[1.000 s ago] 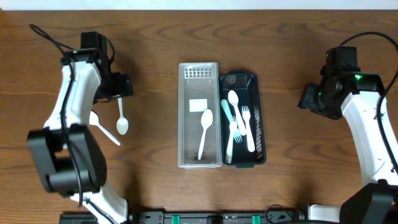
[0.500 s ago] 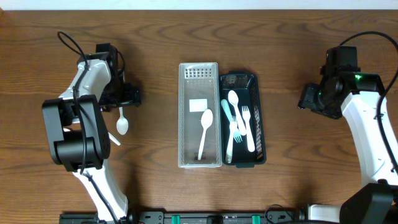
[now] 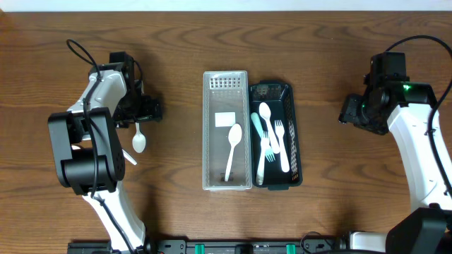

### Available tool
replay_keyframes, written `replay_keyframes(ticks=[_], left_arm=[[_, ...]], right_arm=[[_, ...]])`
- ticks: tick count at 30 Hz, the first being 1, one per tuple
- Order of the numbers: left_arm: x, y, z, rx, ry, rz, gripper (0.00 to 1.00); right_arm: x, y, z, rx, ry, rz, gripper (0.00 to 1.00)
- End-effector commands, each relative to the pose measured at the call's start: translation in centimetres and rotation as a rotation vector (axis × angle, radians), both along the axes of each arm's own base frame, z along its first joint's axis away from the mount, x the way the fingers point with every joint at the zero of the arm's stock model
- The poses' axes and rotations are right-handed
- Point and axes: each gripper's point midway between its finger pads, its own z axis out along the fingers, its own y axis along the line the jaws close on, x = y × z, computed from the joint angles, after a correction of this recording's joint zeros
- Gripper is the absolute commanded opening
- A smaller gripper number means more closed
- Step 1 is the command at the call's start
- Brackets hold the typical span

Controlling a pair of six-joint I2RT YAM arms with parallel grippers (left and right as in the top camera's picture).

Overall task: Pack container
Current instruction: 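Return left gripper to the spoons and grasp a second white spoon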

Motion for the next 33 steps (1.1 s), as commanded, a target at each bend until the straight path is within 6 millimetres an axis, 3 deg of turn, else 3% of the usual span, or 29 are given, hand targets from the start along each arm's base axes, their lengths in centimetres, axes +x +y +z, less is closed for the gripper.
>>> replay_keyframes(ticks=[1,5,13,16,33], left_arm=[[-1.4,0.0,-1.2,-0.005,0.051,-0.010,0.96],[-1.7,0.0,-1.2,-0.007,0.062,-0.010,0.89],[-2.6,-0.1,-1.1,-0.011,0.098,-0.010,0.47],[-2.9,-0.2,-1.0,-0.012,0.110,-0.010,0.45],[-3.2,-0.2,-1.0,-0.012,0.125,-0.010,0.06]], right_arm=[[-0.1,-0.5,0.0,-0.014,0.000,0.000,0.63],[-0.1,-0.5,0.0,-0.014,0.000,0.000,0.63],[-0.1,-0.5,0.0,-0.014,0.000,0.000,0.63],[-0.1,-0.5,0.0,-0.014,-0.001,0.000,0.63],[-0.1,-0.5,0.0,-0.014,0.000,0.000,0.63]])
